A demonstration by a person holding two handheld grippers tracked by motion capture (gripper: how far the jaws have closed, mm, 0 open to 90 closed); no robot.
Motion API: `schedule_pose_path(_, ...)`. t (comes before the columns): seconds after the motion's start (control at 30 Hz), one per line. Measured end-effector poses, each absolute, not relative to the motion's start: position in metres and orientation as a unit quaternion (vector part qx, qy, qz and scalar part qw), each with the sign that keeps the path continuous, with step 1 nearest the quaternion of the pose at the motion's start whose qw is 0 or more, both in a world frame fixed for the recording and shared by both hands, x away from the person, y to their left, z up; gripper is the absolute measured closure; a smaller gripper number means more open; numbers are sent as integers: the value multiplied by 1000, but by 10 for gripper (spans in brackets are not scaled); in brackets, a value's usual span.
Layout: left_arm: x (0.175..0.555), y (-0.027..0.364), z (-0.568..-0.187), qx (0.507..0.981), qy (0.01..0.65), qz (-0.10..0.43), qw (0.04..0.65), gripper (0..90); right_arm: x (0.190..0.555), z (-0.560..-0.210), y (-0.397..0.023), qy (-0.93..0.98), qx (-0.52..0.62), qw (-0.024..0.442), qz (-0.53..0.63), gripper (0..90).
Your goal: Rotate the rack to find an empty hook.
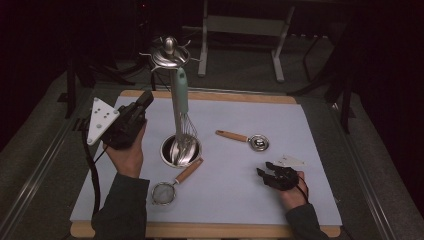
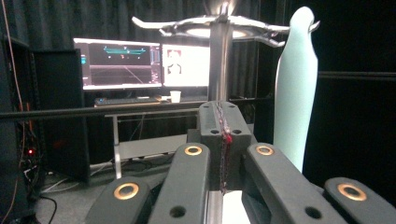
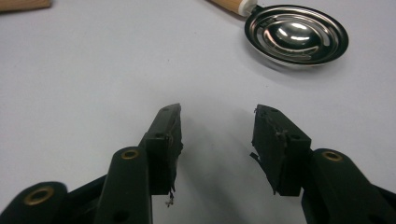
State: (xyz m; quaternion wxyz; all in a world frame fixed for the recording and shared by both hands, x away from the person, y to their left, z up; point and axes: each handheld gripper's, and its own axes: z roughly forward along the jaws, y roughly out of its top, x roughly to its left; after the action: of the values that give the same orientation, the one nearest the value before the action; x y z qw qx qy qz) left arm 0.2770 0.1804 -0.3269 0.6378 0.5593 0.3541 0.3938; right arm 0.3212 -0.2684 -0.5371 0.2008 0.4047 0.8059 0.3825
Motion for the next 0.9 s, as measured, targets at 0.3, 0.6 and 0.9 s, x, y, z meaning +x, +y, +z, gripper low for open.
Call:
schedule_pose_path(0.3, 279, 176, -315, 560, 344, 394, 643, 900, 323, -537, -271, 803, 412, 188, 388, 503)
schedule_pose_path(0.6, 281, 172, -302, 555, 333, 396, 651, 900, 323, -537, -273, 798, 416, 184, 394, 500)
schedule_pose_path(0.9, 282, 168, -292, 553, 324, 401, 655, 900, 324, -537, -273, 797, 418, 181, 396, 498)
